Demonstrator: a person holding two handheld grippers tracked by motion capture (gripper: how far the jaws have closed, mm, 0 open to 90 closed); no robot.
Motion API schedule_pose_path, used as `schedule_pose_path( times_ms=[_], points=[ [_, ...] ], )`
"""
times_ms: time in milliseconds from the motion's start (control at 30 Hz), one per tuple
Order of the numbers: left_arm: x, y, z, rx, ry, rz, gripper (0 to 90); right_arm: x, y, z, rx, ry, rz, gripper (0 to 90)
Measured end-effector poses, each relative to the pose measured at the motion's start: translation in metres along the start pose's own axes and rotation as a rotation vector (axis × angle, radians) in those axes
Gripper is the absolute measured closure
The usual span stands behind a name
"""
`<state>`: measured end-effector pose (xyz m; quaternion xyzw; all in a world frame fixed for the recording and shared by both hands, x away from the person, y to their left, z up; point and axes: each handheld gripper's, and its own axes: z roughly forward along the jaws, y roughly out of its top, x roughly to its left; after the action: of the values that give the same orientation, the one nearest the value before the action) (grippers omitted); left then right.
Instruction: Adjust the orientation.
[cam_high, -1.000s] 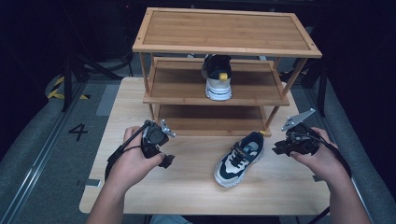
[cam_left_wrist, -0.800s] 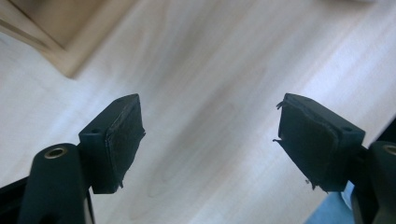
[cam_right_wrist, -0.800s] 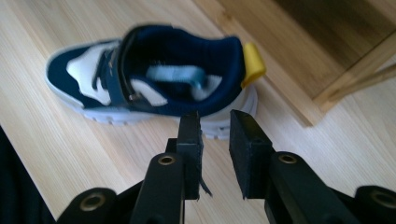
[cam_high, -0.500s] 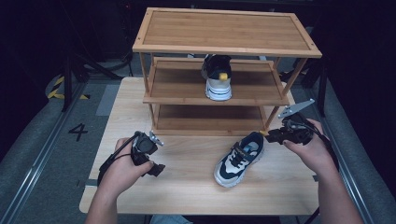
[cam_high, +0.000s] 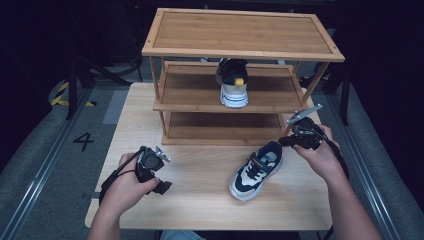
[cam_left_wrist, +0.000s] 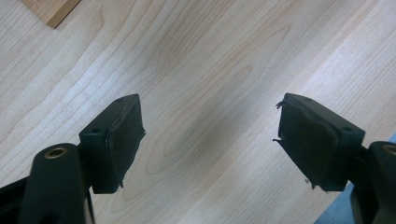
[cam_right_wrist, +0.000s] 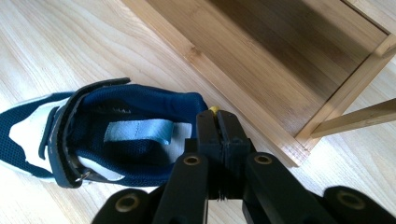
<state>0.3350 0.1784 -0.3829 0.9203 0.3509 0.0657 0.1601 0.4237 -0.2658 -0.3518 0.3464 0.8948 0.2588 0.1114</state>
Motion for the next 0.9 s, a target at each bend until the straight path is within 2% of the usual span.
schedule_pose_path(
  times_ms=[100,267,333,400,600,700,733,767,800,867,900],
  points=[
    [0.001,0.001,-0.001,-0.013,0.0,0.015,22.8,0.002,-0.001,-0.004,-0.008,-0.007,-0.014,89.8],
    [0.005,0.005,-0.003,-0.047,0.005,0.012,24.1,0.011,-0.01,-0.023,-0.006,-0.008,-0.03,89.7],
    [0.006,0.009,-0.002,-0.041,0.0,0.019,24.1,0.018,-0.016,-0.032,0.002,-0.011,-0.048,89.7],
    [0.007,0.012,-0.001,-0.019,-0.013,0.003,24.9,0.025,-0.021,-0.039,0.01,-0.02,-0.057,89.7],
    [0.009,0.025,0.004,-0.015,-0.027,0.027,25.5,0.046,-0.04,-0.057,0.073,-0.011,-0.091,89.6],
    [0.008,0.031,0.007,-0.014,-0.036,0.041,25.6,0.051,-0.046,-0.06,0.095,0.0,-0.096,89.6],
    [0.007,0.034,0.009,-0.008,-0.041,0.05,25.6,0.057,-0.051,-0.063,0.121,0.019,-0.098,89.6],
    [0.006,0.036,0.01,-0.005,-0.045,0.053,25.6,0.057,-0.051,-0.063,0.121,0.019,-0.098,89.6],
    [0.005,0.04,0.011,0.0,-0.046,0.07,25.6,0.061,-0.055,-0.066,0.141,0.04,-0.105,89.5],
    [0.005,0.042,0.012,-0.005,-0.051,0.072,25.6,0.063,-0.057,-0.067,0.15,0.053,-0.106,89.4],
    [0.005,0.043,0.012,-0.003,-0.046,0.074,25.6,0.066,-0.06,-0.067,0.176,0.068,-0.116,89.4]
  ],
)
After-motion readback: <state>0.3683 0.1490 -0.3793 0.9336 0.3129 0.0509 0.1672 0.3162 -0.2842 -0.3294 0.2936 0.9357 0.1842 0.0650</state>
